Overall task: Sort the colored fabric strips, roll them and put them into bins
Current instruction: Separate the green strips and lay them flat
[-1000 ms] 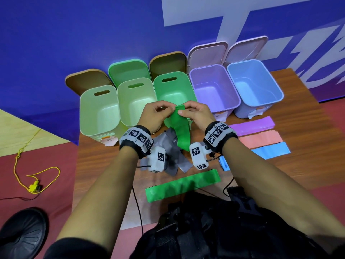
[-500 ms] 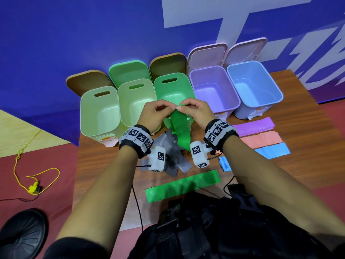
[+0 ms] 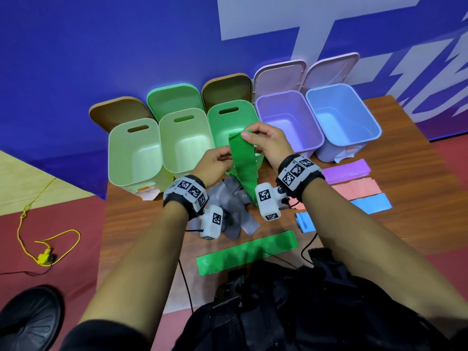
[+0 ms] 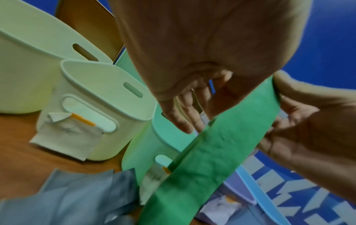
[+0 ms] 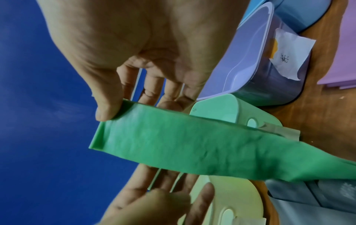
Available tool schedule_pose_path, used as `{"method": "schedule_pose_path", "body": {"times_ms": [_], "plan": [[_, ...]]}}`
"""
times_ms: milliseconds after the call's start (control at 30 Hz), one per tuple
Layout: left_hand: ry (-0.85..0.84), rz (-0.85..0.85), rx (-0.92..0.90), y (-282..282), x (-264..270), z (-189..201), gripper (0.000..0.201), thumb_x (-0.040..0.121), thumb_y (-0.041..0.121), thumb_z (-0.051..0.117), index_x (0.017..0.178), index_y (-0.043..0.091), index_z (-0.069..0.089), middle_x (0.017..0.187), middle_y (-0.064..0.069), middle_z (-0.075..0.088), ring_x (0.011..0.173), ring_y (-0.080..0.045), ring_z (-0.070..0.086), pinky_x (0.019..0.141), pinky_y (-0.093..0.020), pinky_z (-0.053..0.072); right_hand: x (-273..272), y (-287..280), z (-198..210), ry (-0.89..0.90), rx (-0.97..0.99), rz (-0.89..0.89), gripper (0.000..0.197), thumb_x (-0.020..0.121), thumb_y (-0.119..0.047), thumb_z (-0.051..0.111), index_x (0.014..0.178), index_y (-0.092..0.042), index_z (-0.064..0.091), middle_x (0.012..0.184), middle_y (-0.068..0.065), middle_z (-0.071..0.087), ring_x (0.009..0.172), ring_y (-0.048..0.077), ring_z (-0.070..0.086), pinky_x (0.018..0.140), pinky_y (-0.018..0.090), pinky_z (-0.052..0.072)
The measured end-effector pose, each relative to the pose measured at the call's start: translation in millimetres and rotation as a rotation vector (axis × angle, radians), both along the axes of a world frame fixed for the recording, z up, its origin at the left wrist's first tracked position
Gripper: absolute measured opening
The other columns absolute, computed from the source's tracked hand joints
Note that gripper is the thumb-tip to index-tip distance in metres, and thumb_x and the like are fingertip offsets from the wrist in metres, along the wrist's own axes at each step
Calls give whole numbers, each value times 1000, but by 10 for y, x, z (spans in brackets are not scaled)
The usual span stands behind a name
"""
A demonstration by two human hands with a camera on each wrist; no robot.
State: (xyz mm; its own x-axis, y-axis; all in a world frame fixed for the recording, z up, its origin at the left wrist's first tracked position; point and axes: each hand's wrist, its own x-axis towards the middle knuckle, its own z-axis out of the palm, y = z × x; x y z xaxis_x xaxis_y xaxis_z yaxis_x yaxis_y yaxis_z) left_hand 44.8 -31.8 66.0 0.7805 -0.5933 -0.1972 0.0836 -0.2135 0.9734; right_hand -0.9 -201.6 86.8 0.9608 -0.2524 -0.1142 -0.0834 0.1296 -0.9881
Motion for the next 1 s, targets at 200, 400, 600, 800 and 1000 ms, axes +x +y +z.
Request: {"method": "schedule_pose_path", "body": {"times_ms": [200, 400, 600, 800, 1000], "plan": [[21, -91, 87, -1, -81, -196, 55, 86, -25, 45, 127, 10, 56, 119, -9, 62, 87, 7, 67, 83, -14, 52, -20, 32, 18, 4, 27, -14, 21, 72, -40, 79, 85, -25, 73, 91, 9, 67, 91, 27, 63, 81, 46, 48], [176, -126, 147, 28, -171, -355, 40, 85, -15, 61, 122, 1, 60, 117, -14, 67, 90, -7, 70, 86, -23, 56, -50, -3, 69, -13, 94, -18, 2, 92, -13, 68, 94, -12, 67, 90, 10, 66, 85, 20, 66, 74, 36, 54], [275, -66, 142, 161, -297, -458, 27, 94, -1, 61, 121, 2, 63, 104, -8, 71, 77, -5, 72, 76, -27, 55, -59, -43, -30, -11, 140, -53, 7, 82, -25, 74, 86, -20, 70, 90, 11, 66, 88, 23, 65, 81, 43, 52], [336, -30, 128, 284, -365, -468, 14, 97, 3, 57, 109, 6, 62, 75, 7, 75, 66, -6, 71, 57, -19, 54, -74, -78, -192, 11, 132, -133, 4, 83, -26, 71, 84, -23, 68, 83, 1, 70, 81, 19, 65, 67, 29, 50], [441, 63, 136, 340, -374, -507, 15, 100, 16, 54, 103, 8, 66, 90, -7, 73, 78, -20, 69, 70, -29, 58, -82, -122, -314, 41, 114, -211, 7, 83, -34, 69, 80, -29, 66, 93, 14, 69, 85, 27, 62, 62, 29, 48]]}}
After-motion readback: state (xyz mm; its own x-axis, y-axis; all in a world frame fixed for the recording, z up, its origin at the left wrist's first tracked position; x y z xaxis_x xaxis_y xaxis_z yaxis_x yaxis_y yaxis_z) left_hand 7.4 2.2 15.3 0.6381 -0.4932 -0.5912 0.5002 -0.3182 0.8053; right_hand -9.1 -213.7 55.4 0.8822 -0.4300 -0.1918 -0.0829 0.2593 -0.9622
